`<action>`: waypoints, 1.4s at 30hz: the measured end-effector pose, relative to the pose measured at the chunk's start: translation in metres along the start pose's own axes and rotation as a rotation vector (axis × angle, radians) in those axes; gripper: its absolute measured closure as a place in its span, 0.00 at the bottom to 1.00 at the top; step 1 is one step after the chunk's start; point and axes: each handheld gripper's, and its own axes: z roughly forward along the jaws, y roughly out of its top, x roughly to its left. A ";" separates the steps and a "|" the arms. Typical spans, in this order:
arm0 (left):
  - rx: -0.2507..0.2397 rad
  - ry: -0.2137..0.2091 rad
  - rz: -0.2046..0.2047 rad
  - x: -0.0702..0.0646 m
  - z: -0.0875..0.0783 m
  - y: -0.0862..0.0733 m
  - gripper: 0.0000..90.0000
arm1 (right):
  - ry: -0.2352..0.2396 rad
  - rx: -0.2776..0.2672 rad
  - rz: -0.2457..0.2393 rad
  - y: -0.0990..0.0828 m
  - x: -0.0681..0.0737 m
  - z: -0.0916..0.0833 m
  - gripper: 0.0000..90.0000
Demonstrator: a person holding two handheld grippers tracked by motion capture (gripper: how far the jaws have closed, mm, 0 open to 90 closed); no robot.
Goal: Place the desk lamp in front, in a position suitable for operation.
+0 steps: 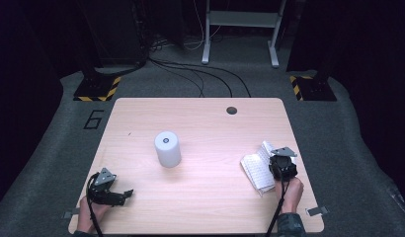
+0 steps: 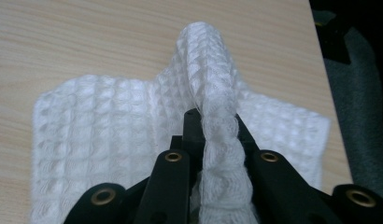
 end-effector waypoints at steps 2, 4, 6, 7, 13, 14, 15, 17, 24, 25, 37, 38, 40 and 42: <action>0.000 0.000 0.000 0.000 0.000 0.000 0.05 | 0.009 0.027 0.029 -0.005 -0.003 0.008 0.91; 0.000 0.000 0.000 0.000 0.000 0.000 0.05 | 0.016 0.030 0.063 -0.007 -0.004 0.013 0.90; 0.000 0.000 0.000 0.000 0.000 0.000 0.05 | 0.022 0.039 0.050 -0.008 -0.007 0.014 0.90; 0.000 0.000 -0.001 0.000 0.000 0.000 0.05 | 0.022 0.041 0.071 -0.009 -0.007 0.017 0.90; 0.000 0.000 0.000 0.000 0.000 0.000 0.05 | 0.065 0.073 0.099 -0.013 -0.008 0.026 0.78; 0.001 -0.001 -0.001 0.000 0.000 0.000 0.05 | 0.080 0.075 0.110 -0.014 -0.008 0.027 0.71; 0.000 0.000 0.000 0.000 0.000 0.000 0.05 | 0.080 0.075 0.110 -0.014 -0.008 0.027 0.71; 0.000 0.000 0.000 0.000 0.000 0.000 0.05 | 0.099 0.068 0.114 -0.014 -0.010 0.027 0.58; -0.001 0.000 -0.002 0.000 0.000 0.000 0.05 | 0.151 0.023 0.120 -0.011 -0.012 0.011 0.17; 0.000 0.000 0.000 0.000 0.000 0.000 0.05 | 0.163 0.023 0.109 -0.011 -0.013 0.007 0.17; -0.009 0.003 -0.005 0.000 0.001 0.000 0.05 | 0.209 0.003 0.078 -0.026 -0.017 -0.022 0.00; -0.007 0.002 -0.004 0.000 0.001 0.000 0.05 | 0.205 -0.004 0.077 -0.029 -0.018 -0.025 0.00; -0.014 0.004 -0.012 -0.001 0.001 0.000 0.05 | 0.197 -0.013 0.093 -0.043 -0.021 -0.030 0.00; -0.017 0.004 -0.016 -0.001 0.001 0.000 0.05 | 0.191 -0.008 0.095 -0.047 -0.022 -0.030 0.00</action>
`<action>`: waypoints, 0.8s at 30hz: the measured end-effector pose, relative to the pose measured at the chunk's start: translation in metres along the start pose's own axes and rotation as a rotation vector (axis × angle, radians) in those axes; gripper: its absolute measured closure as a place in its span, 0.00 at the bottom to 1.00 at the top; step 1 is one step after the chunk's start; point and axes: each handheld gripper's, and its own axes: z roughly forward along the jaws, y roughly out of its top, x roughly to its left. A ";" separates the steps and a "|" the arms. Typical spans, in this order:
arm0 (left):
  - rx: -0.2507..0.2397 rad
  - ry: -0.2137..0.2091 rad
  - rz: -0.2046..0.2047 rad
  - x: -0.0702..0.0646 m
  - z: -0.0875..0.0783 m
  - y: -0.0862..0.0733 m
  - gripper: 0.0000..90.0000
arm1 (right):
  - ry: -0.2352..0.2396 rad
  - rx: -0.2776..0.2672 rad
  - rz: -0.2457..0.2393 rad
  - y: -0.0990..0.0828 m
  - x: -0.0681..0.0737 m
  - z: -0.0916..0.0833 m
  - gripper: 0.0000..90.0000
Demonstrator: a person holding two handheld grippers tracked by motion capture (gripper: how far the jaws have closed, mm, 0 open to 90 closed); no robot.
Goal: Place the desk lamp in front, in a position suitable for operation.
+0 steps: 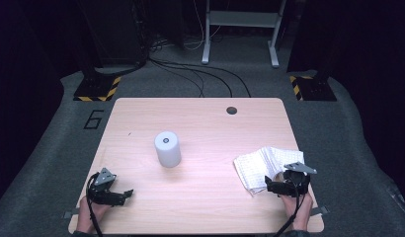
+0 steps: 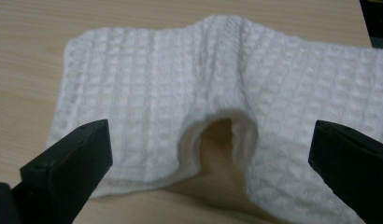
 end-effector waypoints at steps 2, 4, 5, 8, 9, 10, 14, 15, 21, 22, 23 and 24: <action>0.000 0.000 0.000 0.000 0.000 0.000 0.05 | -0.012 0.009 0.014 -0.016 -0.006 0.000 0.00; 0.000 0.000 0.001 0.000 0.000 0.000 0.05 | -0.013 0.005 0.023 -0.027 -0.010 0.001 0.00; 0.001 0.002 0.001 0.000 0.000 0.000 0.05 | -0.012 0.008 0.036 -0.031 -0.012 0.002 0.00; 0.010 0.003 0.000 0.000 0.000 0.001 0.04 | -0.022 -0.004 0.041 -0.038 -0.015 0.001 0.00; 0.010 0.003 0.000 0.000 0.000 0.001 0.04 | -0.022 -0.004 0.041 -0.038 -0.015 0.001 0.00; 0.009 0.002 0.000 0.000 0.000 0.001 0.04 | -0.024 -0.015 0.038 -0.039 -0.016 0.001 0.00; 0.010 0.004 -0.012 -0.001 0.001 0.001 0.02 | -0.030 -0.005 0.019 -0.040 -0.015 0.003 0.00; 0.015 0.010 -0.004 -0.001 0.001 0.002 0.01 | -0.038 -0.009 0.002 -0.041 -0.015 0.005 0.00; -0.022 0.006 0.002 -0.005 0.001 0.009 0.00 | -0.041 0.009 -0.017 -0.040 -0.013 0.006 0.00; -0.025 -0.011 -0.004 -0.005 0.002 0.012 0.00 | -0.041 0.021 -0.023 -0.040 -0.013 0.007 0.00; -0.037 -0.012 -0.007 -0.006 0.002 0.015 0.00 | -0.045 0.033 -0.022 -0.040 -0.012 0.008 0.00; -0.052 -0.018 -0.006 -0.007 0.001 0.019 0.00 | -0.044 0.034 -0.026 -0.039 -0.012 0.008 0.00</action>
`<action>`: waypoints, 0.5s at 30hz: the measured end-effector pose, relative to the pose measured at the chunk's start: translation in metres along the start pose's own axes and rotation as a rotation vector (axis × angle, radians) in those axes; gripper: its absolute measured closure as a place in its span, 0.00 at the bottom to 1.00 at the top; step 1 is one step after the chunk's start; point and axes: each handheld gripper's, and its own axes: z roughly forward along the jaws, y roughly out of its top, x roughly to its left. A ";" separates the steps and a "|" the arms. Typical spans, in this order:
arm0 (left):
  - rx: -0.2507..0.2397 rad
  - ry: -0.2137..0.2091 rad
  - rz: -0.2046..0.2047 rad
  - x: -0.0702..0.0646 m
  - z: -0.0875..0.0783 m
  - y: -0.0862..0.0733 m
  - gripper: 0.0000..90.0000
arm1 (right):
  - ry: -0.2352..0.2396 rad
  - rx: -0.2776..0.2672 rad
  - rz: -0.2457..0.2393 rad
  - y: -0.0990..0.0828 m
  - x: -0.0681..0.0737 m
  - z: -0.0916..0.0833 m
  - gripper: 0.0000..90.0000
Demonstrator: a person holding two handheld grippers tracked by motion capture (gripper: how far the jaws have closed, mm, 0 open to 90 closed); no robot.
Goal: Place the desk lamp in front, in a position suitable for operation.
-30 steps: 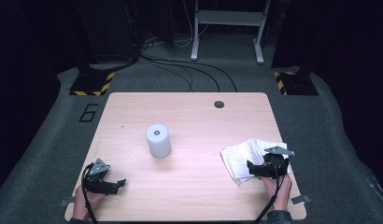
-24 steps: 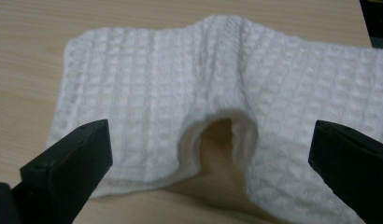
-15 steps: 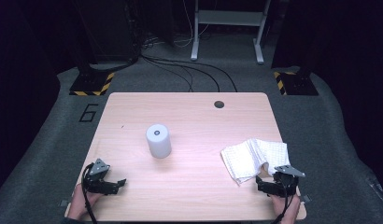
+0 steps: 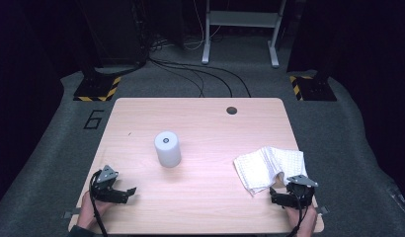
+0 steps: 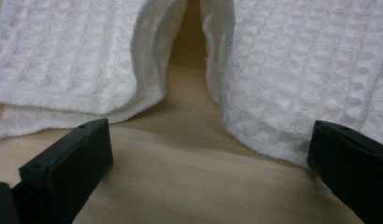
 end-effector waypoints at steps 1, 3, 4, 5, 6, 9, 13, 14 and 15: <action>-0.015 -0.016 -0.007 -0.001 0.001 0.004 0.00 | -0.009 -0.007 -0.008 0.000 0.000 0.000 0.00; -0.030 -0.030 -0.003 -0.004 0.002 0.014 0.00 | -0.009 -0.003 -0.005 0.000 0.000 0.000 0.00; -0.040 -0.043 0.006 -0.005 0.003 0.020 0.00 | -0.007 0.000 -0.005 0.000 0.000 0.000 0.00; -0.044 -0.051 0.006 -0.007 0.004 0.025 0.00 | -0.007 0.002 -0.003 0.000 0.000 0.000 0.00; -0.053 -0.047 0.014 -0.009 0.005 0.030 0.00 | -0.007 0.002 -0.003 0.000 0.000 0.000 0.00; -0.074 -0.069 0.029 -0.013 0.010 0.046 0.00 | -0.007 0.001 0.009 0.000 0.000 0.000 0.00; -0.107 -0.083 0.028 -0.016 0.018 0.067 0.00 | -0.002 -0.001 0.016 0.000 -0.001 0.001 0.00; -0.107 -0.083 0.028 -0.016 0.018 0.067 0.00 | -0.002 -0.001 0.016 0.000 -0.001 0.001 0.00; -0.109 -0.094 0.032 -0.016 0.018 0.070 0.00 | 0.002 -0.004 0.010 0.000 -0.001 0.001 0.00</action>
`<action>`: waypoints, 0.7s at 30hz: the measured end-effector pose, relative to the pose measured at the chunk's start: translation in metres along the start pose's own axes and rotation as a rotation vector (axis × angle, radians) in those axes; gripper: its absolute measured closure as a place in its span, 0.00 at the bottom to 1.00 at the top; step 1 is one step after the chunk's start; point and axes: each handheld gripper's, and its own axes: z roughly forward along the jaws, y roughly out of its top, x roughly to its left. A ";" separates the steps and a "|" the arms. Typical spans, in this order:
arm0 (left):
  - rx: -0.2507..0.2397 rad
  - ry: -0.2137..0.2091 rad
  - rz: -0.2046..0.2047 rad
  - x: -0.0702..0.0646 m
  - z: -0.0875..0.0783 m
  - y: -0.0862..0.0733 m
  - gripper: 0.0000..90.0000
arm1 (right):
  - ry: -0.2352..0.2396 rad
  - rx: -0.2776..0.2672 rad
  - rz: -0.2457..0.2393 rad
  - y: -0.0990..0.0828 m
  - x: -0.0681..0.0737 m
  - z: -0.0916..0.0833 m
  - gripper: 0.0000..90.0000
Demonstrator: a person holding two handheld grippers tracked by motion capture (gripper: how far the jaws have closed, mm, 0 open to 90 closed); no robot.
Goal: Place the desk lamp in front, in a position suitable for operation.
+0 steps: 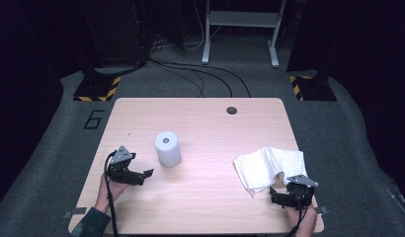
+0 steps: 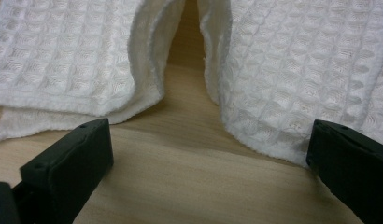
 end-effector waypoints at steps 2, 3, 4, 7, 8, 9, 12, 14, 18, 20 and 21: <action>-0.021 -0.005 -0.013 -0.001 0.003 0.005 0.00 | 0.000 0.001 0.000 0.000 0.000 0.000 0.00; -0.025 -0.014 -0.012 -0.001 0.004 0.008 0.00 | -0.003 0.002 0.006 0.000 0.000 0.000 0.00; -0.025 -0.019 -0.009 -0.002 0.006 0.011 0.00 | -0.001 0.010 0.003 0.000 0.000 0.000 0.00; -0.032 -0.028 -0.011 -0.003 0.010 0.014 0.00 | -0.001 0.006 0.004 0.000 0.000 0.000 0.00; -0.033 -0.027 -0.007 -0.003 0.012 0.016 0.00 | -0.002 0.006 0.003 0.000 0.000 0.000 0.00; -0.039 -0.033 -0.010 -0.004 0.014 0.017 0.00 | -0.003 0.006 0.004 0.000 0.000 0.000 0.00; -0.064 -0.035 -0.015 -0.007 0.020 0.021 0.00 | -0.004 0.008 0.004 0.001 0.000 0.000 0.00; -0.075 -0.036 -0.020 -0.008 0.024 0.024 0.00 | -0.004 0.006 0.005 0.001 0.000 0.001 0.00; -0.098 -0.035 -0.032 -0.009 0.035 0.025 0.00 | -0.006 0.004 0.003 0.001 0.000 0.001 0.00; -0.098 -0.040 -0.040 -0.009 0.040 0.025 0.00 | -0.007 0.004 0.004 0.001 0.000 0.001 0.00; -0.096 -0.044 -0.042 -0.009 0.043 0.025 0.00 | -0.007 0.004 0.005 0.001 0.000 0.001 0.00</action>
